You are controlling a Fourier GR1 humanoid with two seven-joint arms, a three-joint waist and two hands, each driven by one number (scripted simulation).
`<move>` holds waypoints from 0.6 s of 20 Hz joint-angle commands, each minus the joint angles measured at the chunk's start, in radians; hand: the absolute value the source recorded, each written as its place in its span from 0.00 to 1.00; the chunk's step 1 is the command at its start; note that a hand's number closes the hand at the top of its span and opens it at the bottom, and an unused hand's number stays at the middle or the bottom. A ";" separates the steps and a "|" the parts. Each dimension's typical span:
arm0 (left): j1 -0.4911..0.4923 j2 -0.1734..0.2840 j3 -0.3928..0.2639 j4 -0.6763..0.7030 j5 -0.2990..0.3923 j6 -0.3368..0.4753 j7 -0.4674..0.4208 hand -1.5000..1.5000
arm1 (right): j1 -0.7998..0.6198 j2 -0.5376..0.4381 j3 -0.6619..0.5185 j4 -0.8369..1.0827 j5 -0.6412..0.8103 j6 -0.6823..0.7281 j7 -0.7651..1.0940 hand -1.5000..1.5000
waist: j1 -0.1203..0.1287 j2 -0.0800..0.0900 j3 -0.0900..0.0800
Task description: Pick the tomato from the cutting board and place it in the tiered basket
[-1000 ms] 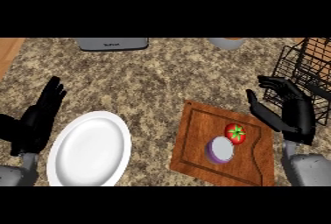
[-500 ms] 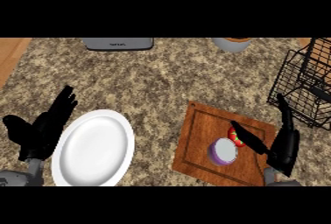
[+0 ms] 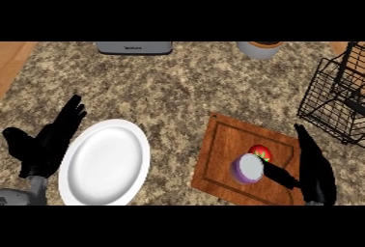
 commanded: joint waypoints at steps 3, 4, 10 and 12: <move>-0.028 0.010 0.017 0.009 0.015 -0.025 0.016 0.50 | -0.083 0.019 0.124 -0.178 0.095 0.335 0.416 0.00 | 0.008 0.000 0.007; 0.001 -0.003 -0.006 -0.003 -0.005 -0.017 -0.001 0.50 | -0.132 0.036 0.125 -0.187 0.113 0.389 0.504 0.00 | 0.020 0.001 0.009; -0.005 -0.032 0.017 0.034 -0.021 -0.020 -0.023 0.50 | -0.335 0.183 0.112 -0.205 0.186 0.576 0.772 0.00 | 0.011 0.006 0.016; 0.008 -0.021 0.020 -0.008 -0.013 -0.032 -0.001 0.50 | -0.307 0.228 0.138 -0.155 0.255 0.539 0.783 0.00 | 0.013 0.005 0.016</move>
